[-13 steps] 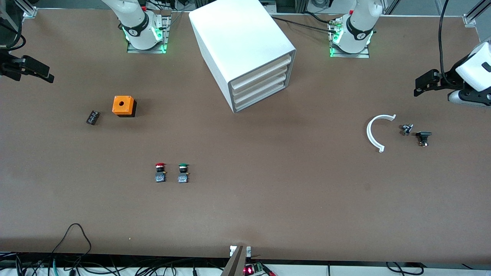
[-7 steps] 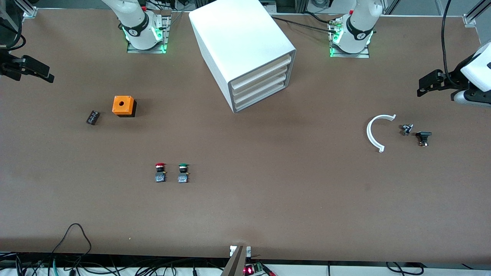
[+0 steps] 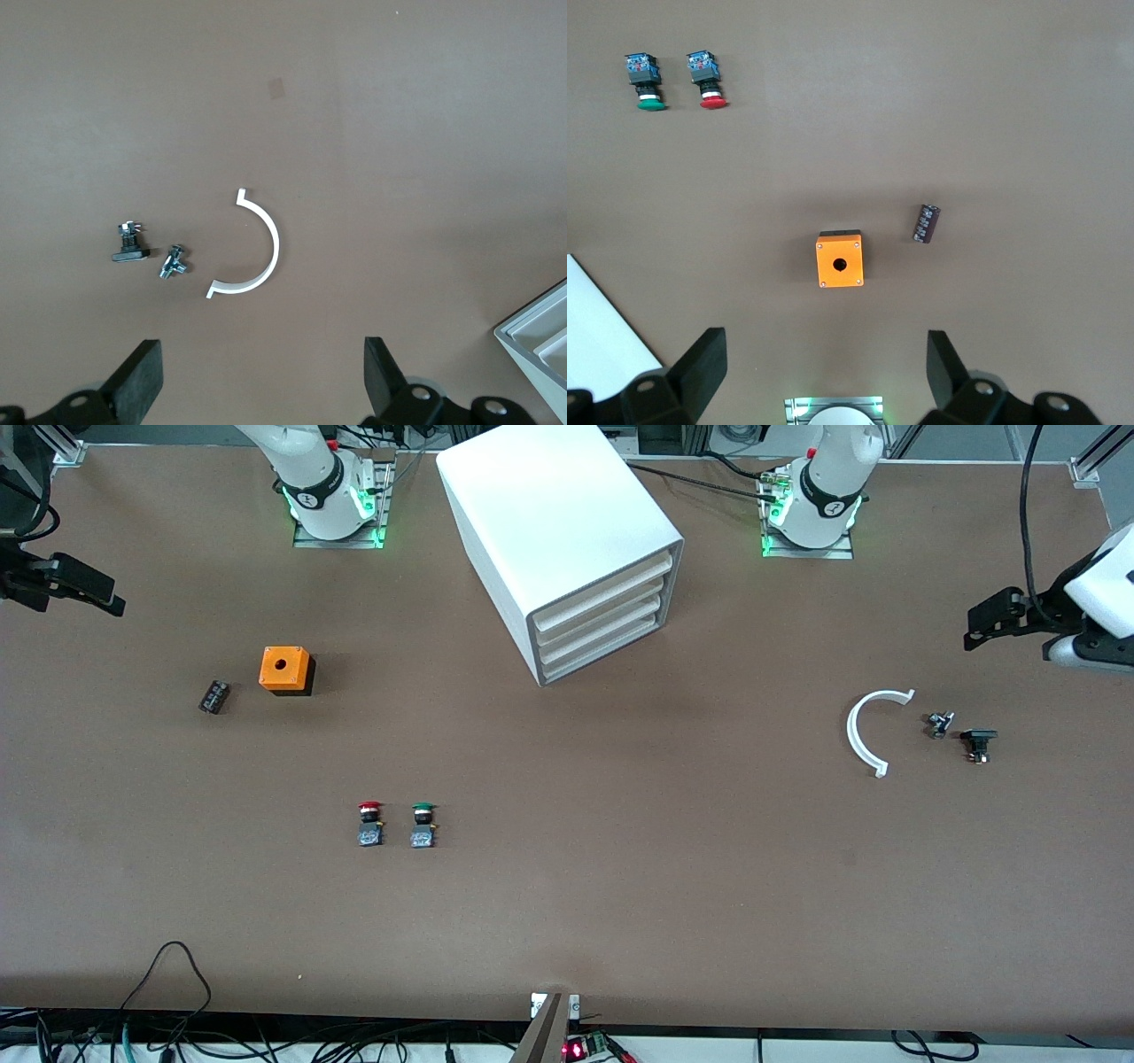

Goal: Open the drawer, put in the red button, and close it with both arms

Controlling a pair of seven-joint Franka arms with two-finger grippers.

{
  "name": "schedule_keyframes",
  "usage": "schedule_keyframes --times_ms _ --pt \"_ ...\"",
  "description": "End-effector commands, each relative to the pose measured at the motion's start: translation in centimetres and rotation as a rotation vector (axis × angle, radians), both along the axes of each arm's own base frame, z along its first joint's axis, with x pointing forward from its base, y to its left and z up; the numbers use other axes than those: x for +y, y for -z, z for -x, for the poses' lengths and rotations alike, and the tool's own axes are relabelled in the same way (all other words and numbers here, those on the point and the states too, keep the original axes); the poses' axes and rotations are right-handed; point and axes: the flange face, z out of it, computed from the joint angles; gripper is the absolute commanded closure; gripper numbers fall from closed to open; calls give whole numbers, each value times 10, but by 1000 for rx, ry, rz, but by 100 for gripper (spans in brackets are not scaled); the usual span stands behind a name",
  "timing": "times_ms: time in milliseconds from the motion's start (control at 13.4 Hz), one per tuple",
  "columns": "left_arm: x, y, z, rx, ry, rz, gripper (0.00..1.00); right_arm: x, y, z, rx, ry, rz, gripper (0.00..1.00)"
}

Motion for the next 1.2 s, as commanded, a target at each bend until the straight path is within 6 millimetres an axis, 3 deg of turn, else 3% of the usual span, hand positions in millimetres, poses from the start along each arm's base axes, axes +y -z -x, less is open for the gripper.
schedule_keyframes --times_ms 0,75,299,523,896,1120 --pt "-6 29 -16 69 15 -1 0 -1 -5 1 3 -7 -1 0" --pt "-8 52 -24 109 18 -2 0 -1 -5 1 5 -5 -1 0" --pt "-16 84 -33 172 31 74 0 -1 -6 1 2 -5 -1 0" --pt "-42 171 -35 327 -37 362 0 -1 -6 1 2 -4 -1 0" --pt "-131 286 -9 527 -146 772 0 -1 -6 1 -1 -4 -1 0" --pt "-191 339 29 547 -141 914 0 -1 -6 0 -7 -4 0 0"
